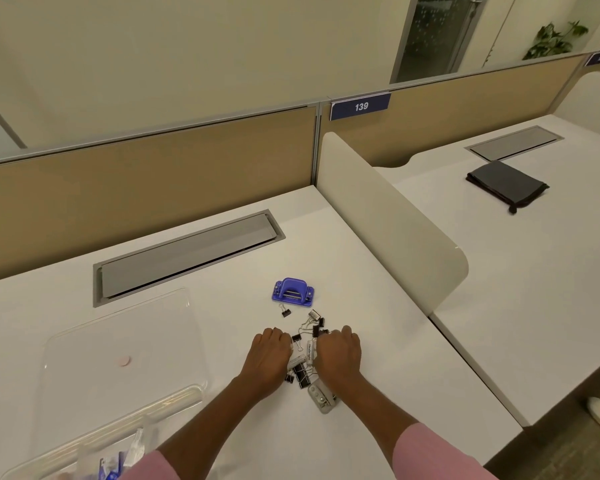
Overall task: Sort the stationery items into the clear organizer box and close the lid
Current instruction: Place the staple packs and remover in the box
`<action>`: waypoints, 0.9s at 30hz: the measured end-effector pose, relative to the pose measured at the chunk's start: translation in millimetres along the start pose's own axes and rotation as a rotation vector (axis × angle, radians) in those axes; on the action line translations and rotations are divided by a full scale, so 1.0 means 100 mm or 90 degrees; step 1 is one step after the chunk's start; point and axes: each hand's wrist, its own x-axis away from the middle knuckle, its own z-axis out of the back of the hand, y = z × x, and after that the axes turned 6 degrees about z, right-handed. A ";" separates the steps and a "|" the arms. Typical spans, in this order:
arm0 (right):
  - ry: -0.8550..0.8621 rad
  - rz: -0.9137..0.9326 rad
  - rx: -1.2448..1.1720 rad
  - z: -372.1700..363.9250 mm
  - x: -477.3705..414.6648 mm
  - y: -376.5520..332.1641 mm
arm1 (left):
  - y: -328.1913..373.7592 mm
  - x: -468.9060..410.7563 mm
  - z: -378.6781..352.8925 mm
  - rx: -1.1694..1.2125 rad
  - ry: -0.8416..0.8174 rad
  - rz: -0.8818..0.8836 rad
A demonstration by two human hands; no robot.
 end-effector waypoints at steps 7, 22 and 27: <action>0.043 -0.158 -0.406 0.06 -0.03 0.15 | 0.03 0.01 0.05 0.162 0.060 0.046; -0.024 -0.134 -0.796 0.20 0.04 0.14 | 0.03 -0.09 -0.01 0.041 -0.012 -0.038; 0.029 -0.222 -0.787 0.19 -0.04 0.11 | 0.00 -0.12 -0.01 -0.002 -0.049 -0.039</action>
